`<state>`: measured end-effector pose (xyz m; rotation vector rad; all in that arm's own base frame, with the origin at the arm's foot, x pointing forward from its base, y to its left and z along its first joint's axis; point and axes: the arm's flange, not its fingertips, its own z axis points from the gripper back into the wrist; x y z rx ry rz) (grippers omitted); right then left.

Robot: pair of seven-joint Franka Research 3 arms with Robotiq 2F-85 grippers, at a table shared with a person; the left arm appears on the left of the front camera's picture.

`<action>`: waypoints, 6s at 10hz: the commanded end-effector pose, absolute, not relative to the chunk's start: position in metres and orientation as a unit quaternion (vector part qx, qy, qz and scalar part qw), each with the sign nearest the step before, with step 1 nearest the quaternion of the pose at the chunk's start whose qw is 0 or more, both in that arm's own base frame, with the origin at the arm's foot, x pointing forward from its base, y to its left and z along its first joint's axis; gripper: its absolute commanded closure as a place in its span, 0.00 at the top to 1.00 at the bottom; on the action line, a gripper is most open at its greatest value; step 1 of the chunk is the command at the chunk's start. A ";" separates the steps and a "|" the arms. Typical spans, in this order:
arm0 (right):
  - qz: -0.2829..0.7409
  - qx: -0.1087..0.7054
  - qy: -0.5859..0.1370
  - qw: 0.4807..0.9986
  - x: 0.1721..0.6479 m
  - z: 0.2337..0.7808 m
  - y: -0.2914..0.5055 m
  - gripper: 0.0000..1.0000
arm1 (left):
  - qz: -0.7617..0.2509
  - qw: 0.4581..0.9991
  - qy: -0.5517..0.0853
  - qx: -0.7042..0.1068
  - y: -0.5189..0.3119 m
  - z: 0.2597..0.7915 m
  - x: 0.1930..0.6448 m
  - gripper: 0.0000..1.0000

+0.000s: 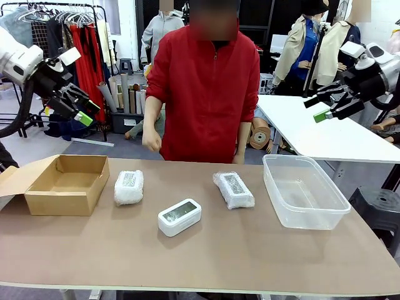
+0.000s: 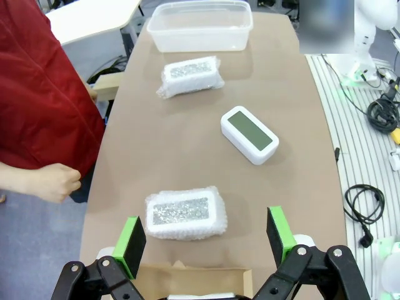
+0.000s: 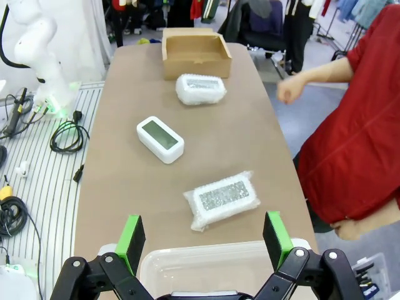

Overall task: Separate and place wrapped and unwrapped clocks.
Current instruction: Pick up the Digital clock indicated by the person.

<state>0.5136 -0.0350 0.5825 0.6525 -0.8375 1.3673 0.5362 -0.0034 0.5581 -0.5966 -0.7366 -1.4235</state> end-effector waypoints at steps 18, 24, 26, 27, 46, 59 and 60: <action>0.602 0.287 -0.369 0.647 0.513 0.583 -0.034 1.00 | -0.650 0.661 -0.289 -0.238 -0.011 0.566 0.536 1.00; 0.602 0.287 -0.369 0.647 0.513 0.583 -0.034 1.00 | -0.543 0.825 -0.119 -0.102 -0.081 0.578 0.524 1.00; 0.602 0.287 -0.369 0.647 0.513 0.583 -0.034 1.00 | -0.470 0.873 -0.115 -0.061 -0.099 0.564 0.531 1.00; 0.602 0.287 -0.369 0.647 0.513 0.583 -0.034 1.00 | -0.439 0.890 -0.107 -0.056 -0.106 0.554 0.533 1.00; 0.602 0.287 -0.369 0.647 0.513 0.583 -0.034 1.00 | -0.042 0.996 -0.071 0.045 -0.195 0.447 0.584 1.00; 0.602 0.287 -0.369 0.647 0.513 0.583 -0.034 1.00 | 0.001 0.998 -0.055 0.039 -0.205 0.381 0.583 1.00; 0.602 0.287 -0.369 0.647 0.513 0.583 -0.034 1.00 | 0.001 0.998 -0.055 0.039 -0.205 0.381 0.583 1.00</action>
